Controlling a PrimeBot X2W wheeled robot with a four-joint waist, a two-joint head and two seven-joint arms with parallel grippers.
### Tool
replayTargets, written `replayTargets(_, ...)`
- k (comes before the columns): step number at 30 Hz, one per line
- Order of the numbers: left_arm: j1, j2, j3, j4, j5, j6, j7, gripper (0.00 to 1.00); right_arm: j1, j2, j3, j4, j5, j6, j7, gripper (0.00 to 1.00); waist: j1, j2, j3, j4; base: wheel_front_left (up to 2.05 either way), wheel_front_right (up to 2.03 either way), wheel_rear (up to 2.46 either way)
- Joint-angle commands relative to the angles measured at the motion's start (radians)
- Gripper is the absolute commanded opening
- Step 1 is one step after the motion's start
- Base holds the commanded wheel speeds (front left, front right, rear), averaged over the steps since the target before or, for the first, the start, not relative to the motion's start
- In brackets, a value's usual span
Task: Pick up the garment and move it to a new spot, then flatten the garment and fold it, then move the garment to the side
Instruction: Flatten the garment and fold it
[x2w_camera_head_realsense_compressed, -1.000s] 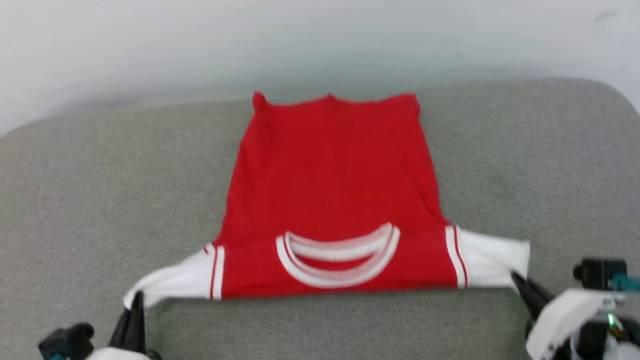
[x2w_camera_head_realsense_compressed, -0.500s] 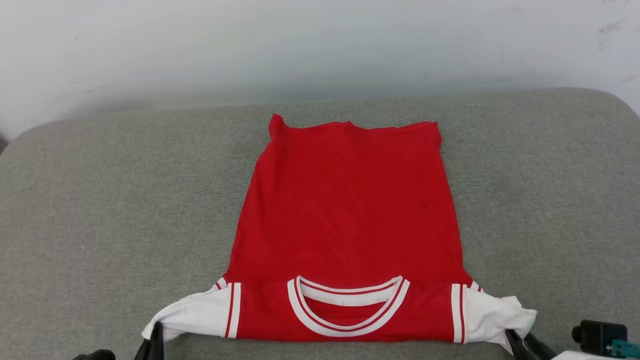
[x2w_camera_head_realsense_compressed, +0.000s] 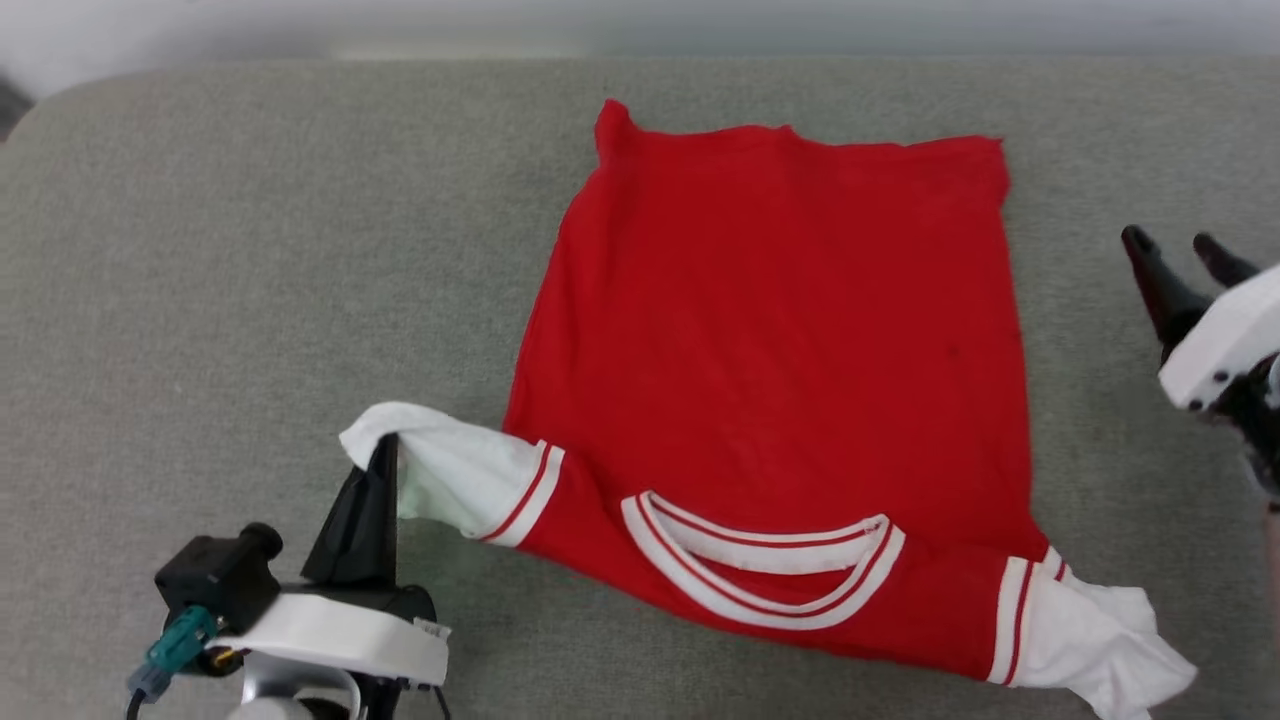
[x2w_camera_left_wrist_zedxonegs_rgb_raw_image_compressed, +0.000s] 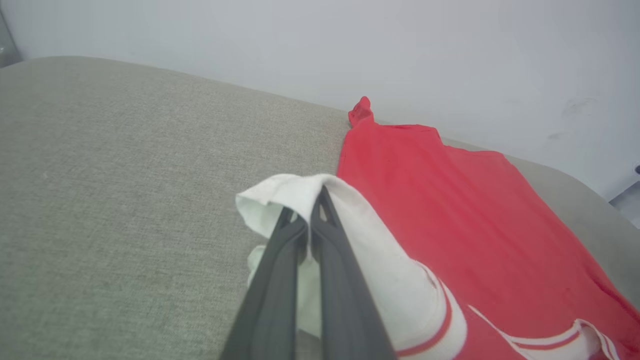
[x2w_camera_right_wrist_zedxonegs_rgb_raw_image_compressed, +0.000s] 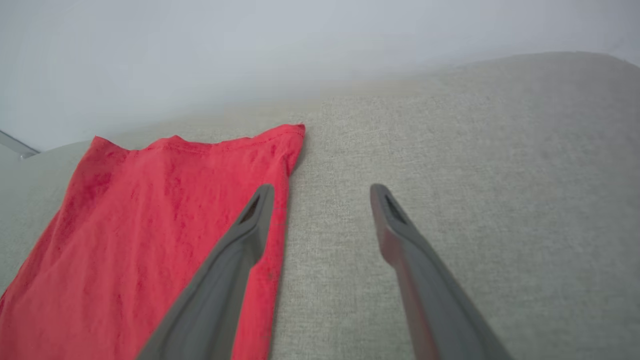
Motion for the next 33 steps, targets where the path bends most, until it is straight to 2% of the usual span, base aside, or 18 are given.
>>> replayTargets(1, -0.032, 0.001, -0.004, -0.013, 0.005, -0.008, -0.009, 0.00, -0.064, -0.020, 0.004, 0.028, -0.003, 0.000, 0.045, 1.00, -0.0002, 0.0000, 0.079, 0.074, 0.00, 0.00, 0.00)
replayTargets(7, -0.108, -0.003, -0.033, -0.039, 0.018, -0.031, -0.017, 0.00, -0.314, -0.081, 0.012, 0.165, -0.047, 0.000, 0.284, 1.00, -0.0002, 0.0000, 0.167, 0.151, 0.00, 0.00, 0.00)
replayTargets(13, -0.155, -0.015, -0.056, -0.045, 0.020, -0.046, -0.028, 0.00, -0.481, -0.073, -0.013, 0.299, -0.125, 0.000, 0.455, 1.00, -0.0002, 0.0000, 0.242, 0.187, 0.00, 0.00, 0.00)
replayTargets(17, -0.178, -0.022, -0.064, -0.031, 0.011, -0.056, -0.037, 0.00, -0.515, -0.054, -0.043, 0.374, -0.172, 0.000, 0.509, 1.00, -0.0002, 0.0000, 0.274, 0.200, 0.00, 0.00, 0.00)
replayTargets(21, -0.190, -0.020, -0.067, -0.009, 0.012, -0.060, -0.043, 0.00, -0.474, -0.011, -0.058, 0.474, -0.200, -0.001, 0.594, 1.00, -0.0002, 0.0000, 0.277, 0.197, 0.00, 0.00, 0.00)
replayTargets(22, -0.192, -0.019, -0.068, -0.004, 0.011, -0.062, -0.045, 0.00, -0.463, -0.002, -0.066, 0.494, -0.205, -0.001, 0.615, 0.80, -0.0002, 0.0000, 0.274, 0.195, 0.00, 0.00, 0.00)
replayTargets(23, -0.194, -0.018, -0.069, 0.001, 0.011, -0.063, -0.045, 0.00, -0.457, 0.004, -0.077, 0.509, -0.207, -0.001, 0.633, 0.33, -0.0002, 0.0000, 0.270, 0.194, 0.00, 0.00, 0.00)
replayTargets(24, -0.194, -0.016, -0.071, 0.006, 0.010, -0.065, -0.045, 0.00, -0.455, 0.012, -0.087, 0.520, -0.206, -0.001, 0.648, 0.00, -0.0002, 0.0000, 0.265, 0.193, 0.00, 0.00, 0.00)
replayTargets(29, -0.182, -0.007, -0.070, 0.031, 0.003, -0.064, -0.039, 0.00, -0.487, 0.002, -0.087, 0.496, -0.223, 0.000, 0.607, 0.00, -0.0002, 0.0000, 0.216, 0.179, 0.00, 0.00, 0.00)
replayTargets(33, -0.146, 0.007, -0.058, 0.052, -0.002, -0.050, -0.027, 0.00, -0.487, -0.012, -0.059, 0.486, -0.210, -0.001, 0.579, 0.00, -0.0002, 0.0000, 0.134, 0.147, 0.00, 0.00, 0.00)
